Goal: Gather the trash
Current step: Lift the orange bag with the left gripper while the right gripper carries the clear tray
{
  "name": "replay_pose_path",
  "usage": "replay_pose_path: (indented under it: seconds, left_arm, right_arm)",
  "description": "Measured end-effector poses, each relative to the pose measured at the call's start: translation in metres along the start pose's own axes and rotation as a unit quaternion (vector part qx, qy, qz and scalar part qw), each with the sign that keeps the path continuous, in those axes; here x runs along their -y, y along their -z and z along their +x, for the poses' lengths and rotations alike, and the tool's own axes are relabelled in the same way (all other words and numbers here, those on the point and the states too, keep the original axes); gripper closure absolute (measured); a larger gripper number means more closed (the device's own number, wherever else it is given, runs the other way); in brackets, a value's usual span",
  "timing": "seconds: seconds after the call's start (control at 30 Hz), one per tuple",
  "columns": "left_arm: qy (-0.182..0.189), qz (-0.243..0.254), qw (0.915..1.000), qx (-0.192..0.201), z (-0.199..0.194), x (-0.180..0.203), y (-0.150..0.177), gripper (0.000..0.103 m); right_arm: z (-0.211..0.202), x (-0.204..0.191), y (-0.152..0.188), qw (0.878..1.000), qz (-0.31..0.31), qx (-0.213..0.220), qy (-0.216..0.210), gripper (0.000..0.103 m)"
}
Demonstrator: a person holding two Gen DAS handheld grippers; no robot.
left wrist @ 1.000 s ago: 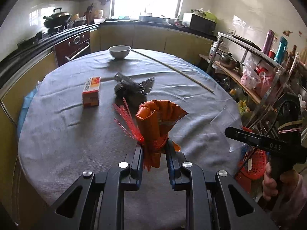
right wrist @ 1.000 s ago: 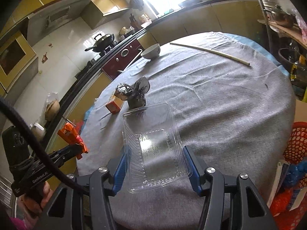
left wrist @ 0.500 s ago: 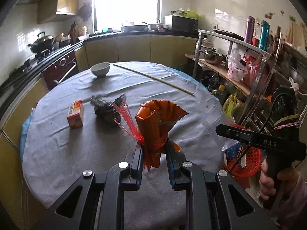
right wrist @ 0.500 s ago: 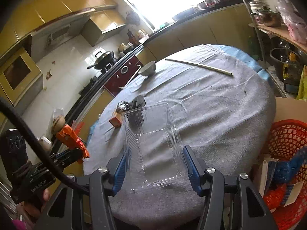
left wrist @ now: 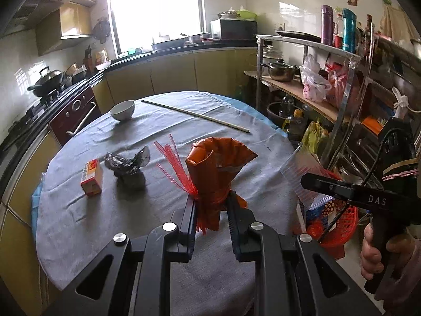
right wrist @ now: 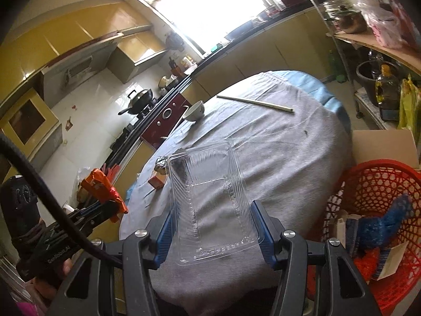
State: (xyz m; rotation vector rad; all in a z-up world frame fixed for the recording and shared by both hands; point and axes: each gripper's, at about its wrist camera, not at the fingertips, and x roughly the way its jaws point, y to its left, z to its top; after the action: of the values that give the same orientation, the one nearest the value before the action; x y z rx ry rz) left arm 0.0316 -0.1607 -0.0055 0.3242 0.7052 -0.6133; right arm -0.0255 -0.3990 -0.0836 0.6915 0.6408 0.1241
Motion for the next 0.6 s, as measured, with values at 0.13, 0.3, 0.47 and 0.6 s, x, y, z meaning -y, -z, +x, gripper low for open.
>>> replay_pose_path:
  seconds: [0.13,0.3,0.47,0.6]
  left_arm:
    - [-0.001,0.022,0.9998,0.0,0.002,0.018,-0.005,0.08]
    - [0.002,0.047,0.9989,0.0,0.005,0.042,-0.011,0.08]
    - [0.007,0.067,0.9977,0.003,0.007,0.064,-0.017,0.08]
    - [0.009,0.082,0.9966,0.004,0.008,0.079,-0.021,0.08]
  right_arm:
    - [-0.011,0.015,-0.001,1.0,0.016,0.011,0.001,0.044]
    - [-0.028,0.034,-0.001,0.999,0.034,0.024,0.006,0.044]
    - [-0.044,0.047,0.0,0.998,0.046,0.035,0.013,0.044]
    - [-0.058,0.058,0.001,0.997,0.058,0.045,0.018,0.044]
